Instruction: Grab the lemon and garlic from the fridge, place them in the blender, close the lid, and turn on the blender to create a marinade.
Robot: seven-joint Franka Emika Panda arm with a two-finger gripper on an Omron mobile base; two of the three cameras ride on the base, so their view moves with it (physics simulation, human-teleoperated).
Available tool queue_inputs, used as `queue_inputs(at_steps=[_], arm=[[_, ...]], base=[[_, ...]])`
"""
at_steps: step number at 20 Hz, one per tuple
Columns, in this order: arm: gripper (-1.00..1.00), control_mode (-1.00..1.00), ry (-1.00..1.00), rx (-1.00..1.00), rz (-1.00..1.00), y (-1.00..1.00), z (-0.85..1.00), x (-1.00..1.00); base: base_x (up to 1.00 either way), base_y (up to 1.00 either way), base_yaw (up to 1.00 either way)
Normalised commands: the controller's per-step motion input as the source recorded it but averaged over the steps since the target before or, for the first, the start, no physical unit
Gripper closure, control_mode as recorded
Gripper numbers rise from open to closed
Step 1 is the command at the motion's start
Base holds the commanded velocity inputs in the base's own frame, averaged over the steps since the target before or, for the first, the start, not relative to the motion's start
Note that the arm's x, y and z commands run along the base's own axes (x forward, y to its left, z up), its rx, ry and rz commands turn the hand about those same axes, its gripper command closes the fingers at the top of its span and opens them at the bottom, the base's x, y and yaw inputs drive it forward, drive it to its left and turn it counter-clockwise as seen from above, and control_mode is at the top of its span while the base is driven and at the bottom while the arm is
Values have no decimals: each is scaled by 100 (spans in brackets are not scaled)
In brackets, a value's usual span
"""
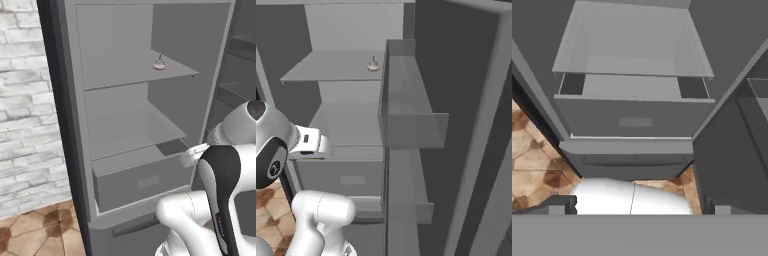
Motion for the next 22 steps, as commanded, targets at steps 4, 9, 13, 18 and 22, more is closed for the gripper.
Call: queue_inputs(at_steps=[4, 9, 13, 18, 22], arm=[[-100, 100, 0, 0, 0, 0, 0, 0], [-100, 100, 0, 0, 0, 0, 0, 0], [-100, -100, -7, 0, 0, 0, 2, 0], [-100, -100, -26, 0, -5, 0, 47, 0], [-100, -100, -23, 0, -2, 0, 91, 1]], base=[[38, 0, -1], [4, 0, -2], [0, 0, 0], [0, 0, 0], [0, 0, 0]])
